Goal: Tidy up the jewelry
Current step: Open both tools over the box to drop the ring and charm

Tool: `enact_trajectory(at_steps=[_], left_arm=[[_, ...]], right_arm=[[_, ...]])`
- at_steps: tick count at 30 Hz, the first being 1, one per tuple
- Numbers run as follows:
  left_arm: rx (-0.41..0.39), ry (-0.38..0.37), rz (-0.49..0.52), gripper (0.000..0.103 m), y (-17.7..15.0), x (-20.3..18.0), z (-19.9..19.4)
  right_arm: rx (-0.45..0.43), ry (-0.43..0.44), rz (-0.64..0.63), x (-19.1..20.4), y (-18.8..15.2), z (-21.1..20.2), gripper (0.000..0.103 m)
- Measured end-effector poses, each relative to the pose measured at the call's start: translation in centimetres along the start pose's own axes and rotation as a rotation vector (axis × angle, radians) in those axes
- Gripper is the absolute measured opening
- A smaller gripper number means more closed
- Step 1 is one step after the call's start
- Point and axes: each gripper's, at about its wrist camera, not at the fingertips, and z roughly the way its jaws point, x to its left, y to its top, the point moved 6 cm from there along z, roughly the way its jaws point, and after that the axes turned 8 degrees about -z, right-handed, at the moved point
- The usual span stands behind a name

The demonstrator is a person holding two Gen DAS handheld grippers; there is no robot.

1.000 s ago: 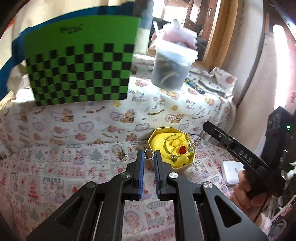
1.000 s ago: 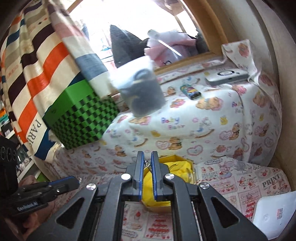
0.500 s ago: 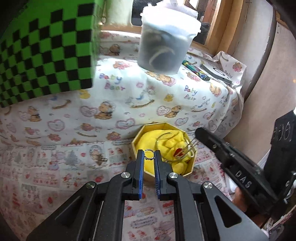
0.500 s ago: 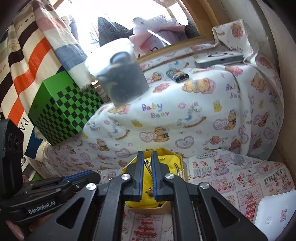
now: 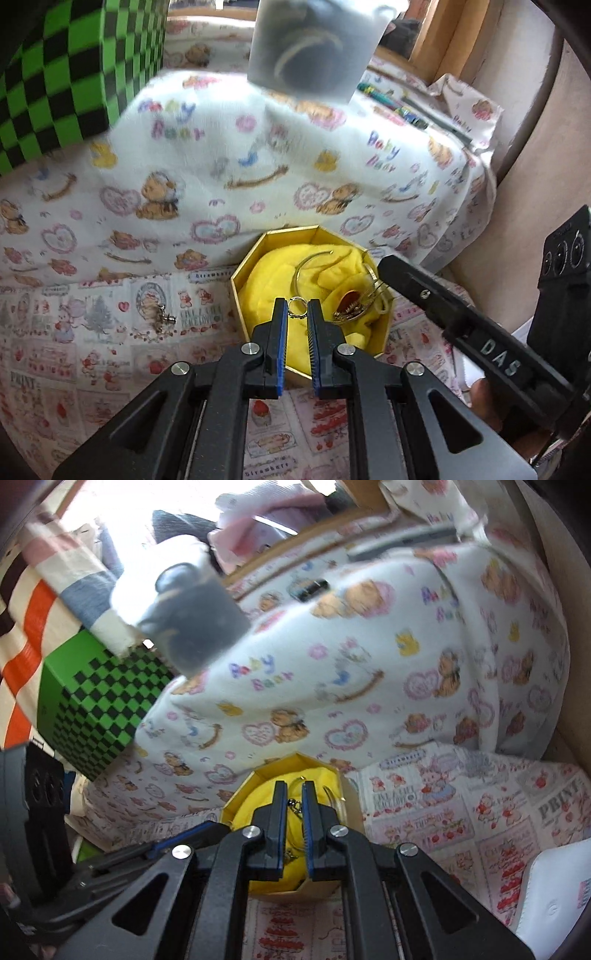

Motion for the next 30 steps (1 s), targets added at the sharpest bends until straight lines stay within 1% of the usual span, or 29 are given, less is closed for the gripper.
enact_trajectory(at_steps=[7, 10, 18, 25, 27, 28, 30], left_arm=[[0.014, 0.007, -0.009, 0.009, -0.1, 0.8, 0.9], [0.019, 0.012, -0.002, 0.009, -0.2, 0.7, 1.2], [-0.004, 0.031, 0.021, 0.009, -0.3, 0.6, 0.4], [-0.052, 0.057, 0.042, 0.011, -0.5, 1.8, -2.8], [-0.07, 0.047, 0.04, 0.016, -0.6, 2.3, -4.2], [-0.082, 0.043, 0.04, 0.02, -0.6, 2.6, -4.9], [-0.11, 0.053, 0.041, 0.022, -0.7, 3.3, -6.2]], right_arm=[[0.021, 0.022, 0.035, -0.7, -0.1, 0.3, 0.007], [0.022, 0.016, 0.034, -0.7, -0.1, 0.3, 0.008], [0.019, 0.014, 0.024, -0.7, 0.0, 0.2, 0.008], [0.022, -0.003, -0.012, -0.5, 0.0, 0.3, 0.008], [0.032, -0.003, -0.025, -0.4, -0.1, 0.5, 0.008], [0.034, -0.012, -0.027, -0.4, -0.1, 0.6, 0.008], [0.039, -0.022, -0.037, -0.3, -0.2, 0.8, 0.008]])
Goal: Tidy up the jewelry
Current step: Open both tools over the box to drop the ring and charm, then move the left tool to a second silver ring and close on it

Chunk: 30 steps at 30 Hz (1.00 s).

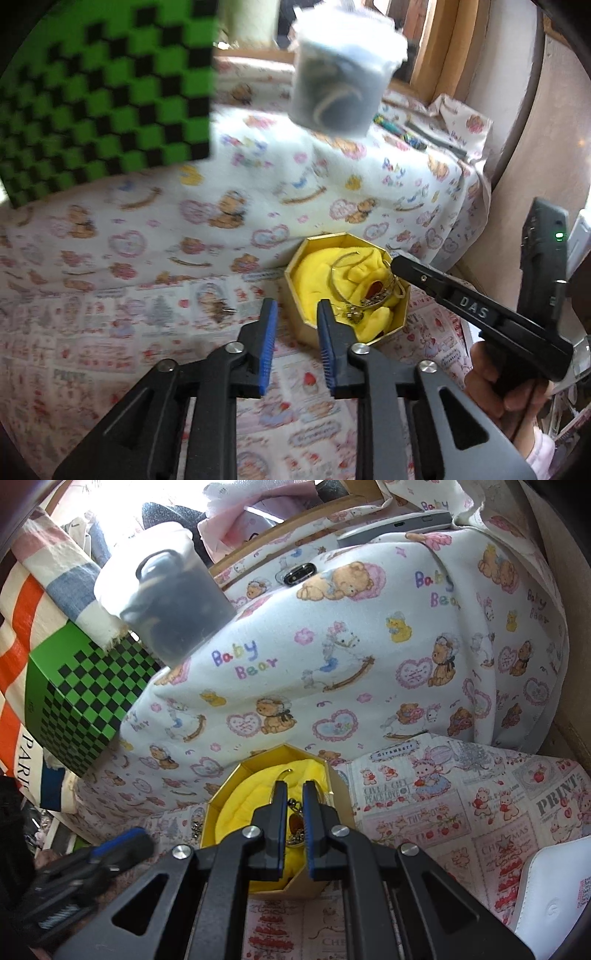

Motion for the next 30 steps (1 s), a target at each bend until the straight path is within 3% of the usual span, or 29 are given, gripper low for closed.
enact_trajectory(at_steps=[13, 16, 25, 30], left_arm=[[-0.166, 0.04, -0.094, 0.026, -0.8, 5.2, -5.8], [-0.183, 0.065, -0.089, 0.027, -1.1, 6.1, -6.3], [-0.198, 0.1, -0.071, 0.038, -2.4, 7.9, -6.6], [-0.161, 0.088, -0.097, 0.039, -3.8, 9.0, -5.8]], right_arm=[[-0.001, -0.032, -0.11, 1.9, -0.8, 0.4, 0.015], [-0.031, -0.056, -0.174, 3.4, -0.9, -0.1, 0.023], [-0.057, -0.044, -0.306, 7.0, -2.1, -0.5, 0.036], [-0.057, -0.048, -0.354, 8.1, -2.8, -0.4, 0.041]])
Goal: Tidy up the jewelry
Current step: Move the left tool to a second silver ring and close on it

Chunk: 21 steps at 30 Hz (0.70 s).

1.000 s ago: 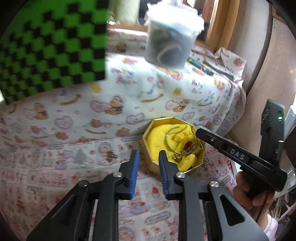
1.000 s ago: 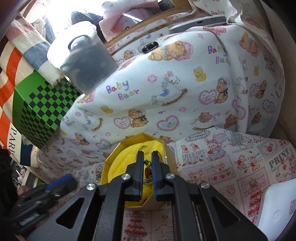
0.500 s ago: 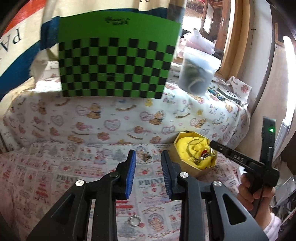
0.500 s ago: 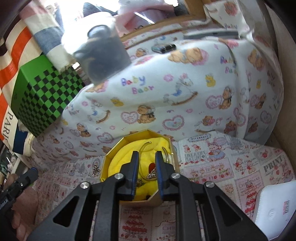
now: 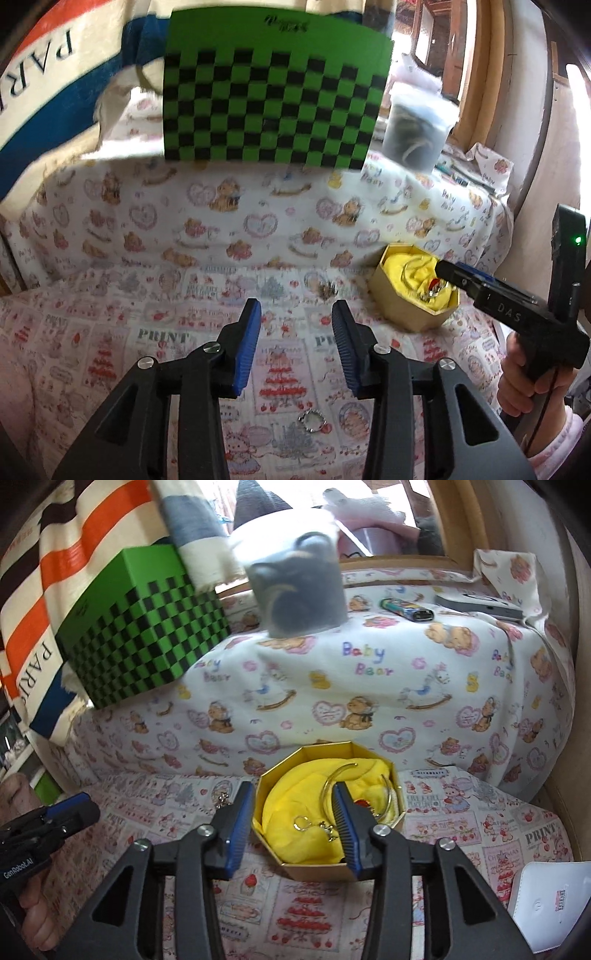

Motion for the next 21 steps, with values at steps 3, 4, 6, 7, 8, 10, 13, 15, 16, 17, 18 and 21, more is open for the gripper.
enact_trajectory(at_steps=[3, 4, 6, 7, 8, 10, 13, 15, 16, 17, 18, 21], left_arm=[[0.058, 0.023, -0.003, 0.039, -1.0, 0.5, 1.0], [0.086, 0.035, -0.006, 0.039, -1.5, 0.7, 1.5], [0.145, 0.04, -0.013, 0.039, -2.4, 0.9, 2.2], [0.167, 0.043, -0.019, 0.039, -2.8, 0.9, 2.4], [0.195, 0.059, -0.025, 0.039, -3.1, 1.0, 2.7], [0.256, 0.093, -0.043, 0.039, -3.9, 1.4, 3.3], [0.34, 0.063, -0.079, 0.038, -4.9, 1.4, 3.8], [0.37, 0.052, -0.085, 0.034, -5.5, 1.2, 3.8], [0.377, 0.047, -0.078, 0.032, -5.7, 1.0, 3.7], [0.378, 0.048, -0.068, 0.032, -5.7, 0.7, 3.6], [0.379, 0.05, -0.055, 0.032, -5.8, 0.5, 3.5], [0.388, 0.05, -0.023, 0.031, -6.3, -0.3, 3.4]], right_arm=[[0.013, -0.012, -0.035, 0.4, -0.2, 0.3, 0.047], [0.017, -0.012, -0.041, 0.6, -0.2, 0.2, 0.05], [0.006, -0.022, -0.035, 0.9, -0.2, 0.0, 0.054], [0.012, -0.028, -0.044, 1.1, -0.2, 0.0, 0.054], [0.014, -0.048, -0.04, 1.2, -0.2, 0.0, 0.056], [0.045, -0.074, -0.042, 1.3, -0.3, -0.1, 0.061], [0.109, -0.067, -0.022, 1.7, -0.6, -0.1, 0.062], [0.129, -0.055, -0.02, 2.1, -0.8, -0.3, 0.064], [0.139, -0.058, -0.025, 2.3, -0.9, -0.3, 0.064], [0.153, -0.07, -0.038, 2.5, -1.0, -0.2, 0.065], [0.158, -0.073, -0.046, 2.6, -1.1, -0.1, 0.065], [0.184, -0.083, -0.067, 3.0, -1.7, 0.5, 0.065]])
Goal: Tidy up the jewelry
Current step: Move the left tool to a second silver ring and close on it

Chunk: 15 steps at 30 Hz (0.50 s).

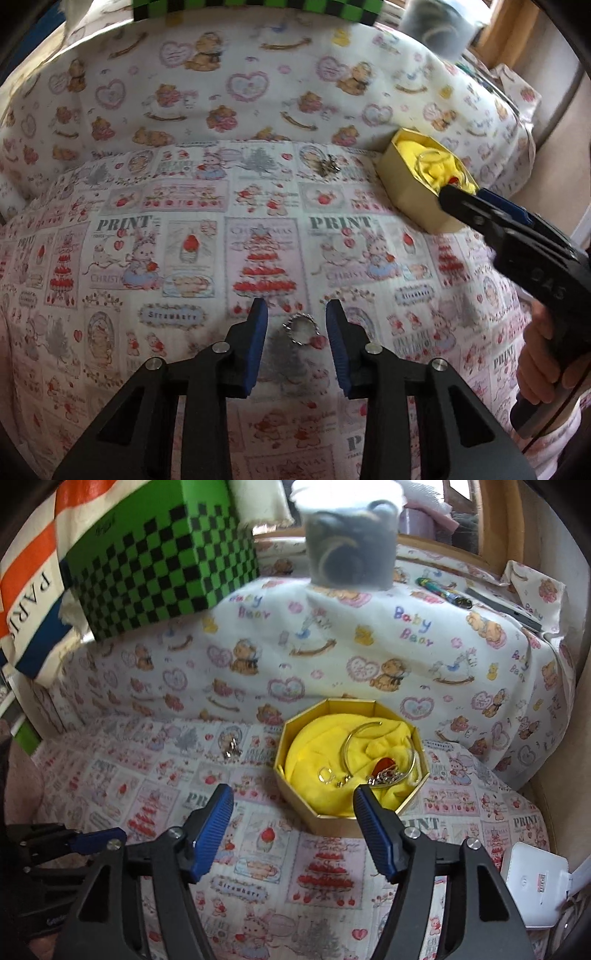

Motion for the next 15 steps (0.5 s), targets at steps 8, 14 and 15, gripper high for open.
enact_trajectory(at_steps=[8, 14, 15], left_arm=[[0.007, 0.073, 0.053, 0.02, -0.22, -0.64, 1.05], [-0.011, 0.088, 0.064, 0.019, -0.36, -1.11, 1.07], [-0.018, 0.089, 0.06, 0.019, -0.32, -1.08, 1.05]], right_arm=[[0.05, -0.014, 0.022, -0.5, -0.54, 0.84, 0.065], [0.05, -0.009, 0.027, -0.59, -0.52, 0.65, 0.065], [0.05, -0.009, 0.027, -0.59, -0.53, 0.66, 0.065]])
